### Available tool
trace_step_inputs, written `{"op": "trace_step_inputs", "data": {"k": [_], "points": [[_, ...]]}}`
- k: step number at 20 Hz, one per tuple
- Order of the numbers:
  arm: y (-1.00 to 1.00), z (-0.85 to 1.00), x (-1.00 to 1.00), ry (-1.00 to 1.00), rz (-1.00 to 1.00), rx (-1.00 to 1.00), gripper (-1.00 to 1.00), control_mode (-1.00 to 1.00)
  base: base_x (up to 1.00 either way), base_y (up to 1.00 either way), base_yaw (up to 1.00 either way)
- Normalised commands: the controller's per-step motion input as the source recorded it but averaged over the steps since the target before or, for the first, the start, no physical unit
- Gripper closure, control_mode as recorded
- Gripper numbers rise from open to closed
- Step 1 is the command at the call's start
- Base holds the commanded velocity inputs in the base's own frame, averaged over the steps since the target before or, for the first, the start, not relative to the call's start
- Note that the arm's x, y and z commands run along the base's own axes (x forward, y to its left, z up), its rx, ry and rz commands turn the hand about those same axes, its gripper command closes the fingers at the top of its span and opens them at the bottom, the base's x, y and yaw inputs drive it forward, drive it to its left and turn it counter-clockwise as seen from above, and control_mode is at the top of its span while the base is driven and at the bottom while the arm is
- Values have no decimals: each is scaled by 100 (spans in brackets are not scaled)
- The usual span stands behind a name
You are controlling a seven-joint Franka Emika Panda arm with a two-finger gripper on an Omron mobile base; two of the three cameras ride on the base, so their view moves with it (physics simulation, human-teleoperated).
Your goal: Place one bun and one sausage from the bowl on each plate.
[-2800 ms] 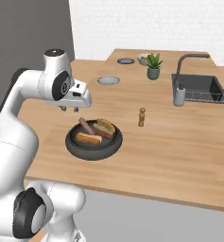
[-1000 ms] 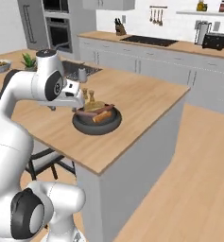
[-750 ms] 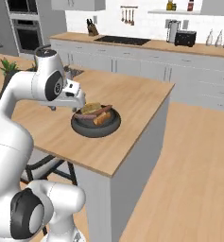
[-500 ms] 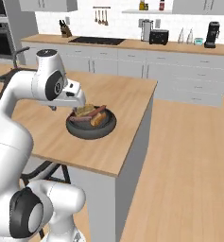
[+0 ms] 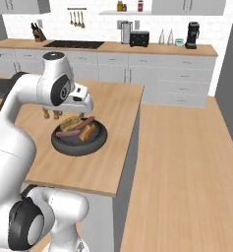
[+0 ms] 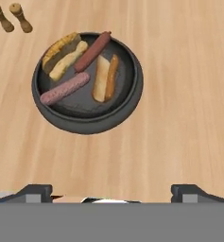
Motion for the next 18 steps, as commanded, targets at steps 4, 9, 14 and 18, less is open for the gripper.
{"op": "trace_step_inputs", "data": {"k": [4,9,14,18], "points": [[0,0,0,0,0,0,-100,100,64,24,-10],[51,-50,44,-4,0,0,-100,-100,0,0,0],[53,-88,55,-2,0,-1,-100,-100,0,0,0],[17,-81,42,-1,-5,-4,-100,-100,0,0,0]]}}
